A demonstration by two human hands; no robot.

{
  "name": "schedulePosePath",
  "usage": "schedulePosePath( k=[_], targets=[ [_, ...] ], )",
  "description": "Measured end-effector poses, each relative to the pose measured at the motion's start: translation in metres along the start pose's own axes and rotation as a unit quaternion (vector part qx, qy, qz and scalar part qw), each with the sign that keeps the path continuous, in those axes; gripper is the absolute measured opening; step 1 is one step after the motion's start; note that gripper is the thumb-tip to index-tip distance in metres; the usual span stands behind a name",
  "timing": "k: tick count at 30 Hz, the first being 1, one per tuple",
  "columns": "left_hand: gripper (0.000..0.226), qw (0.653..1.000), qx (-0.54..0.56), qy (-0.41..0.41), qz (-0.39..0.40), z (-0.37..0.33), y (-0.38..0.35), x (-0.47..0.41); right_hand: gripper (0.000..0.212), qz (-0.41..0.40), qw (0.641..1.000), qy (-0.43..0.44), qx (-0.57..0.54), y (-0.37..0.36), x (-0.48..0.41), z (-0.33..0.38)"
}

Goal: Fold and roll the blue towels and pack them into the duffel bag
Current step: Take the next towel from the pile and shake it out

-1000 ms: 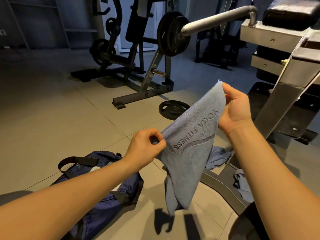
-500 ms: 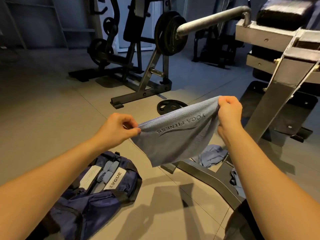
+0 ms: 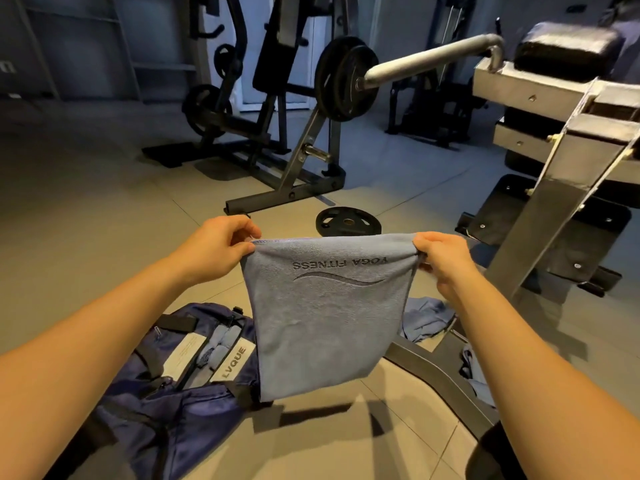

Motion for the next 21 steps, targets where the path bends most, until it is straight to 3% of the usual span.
schedulePosePath(
  k=[13,21],
  targets=[
    [0.01,0.996,0.034,0.082,0.018,0.021,0.0,0.003,0.018,0.204,0.976,-0.041,0.066,0.0,0.028,-0.001],
    [0.011,0.99,0.089,0.101,0.035,0.029,-0.001,0.005,0.014,0.177,0.981,-0.033,0.069,-0.005,0.033,0.0]
  ],
)
Point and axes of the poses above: each hand's wrist, its own x-axis away from the middle knuckle, its own y-axis out of the back of the hand, z = x × y, the point moved 3 cm from there along -x, towards the middle knuckle, and after that the axes turned 5 degrees about -x, right-handed, at the moved point
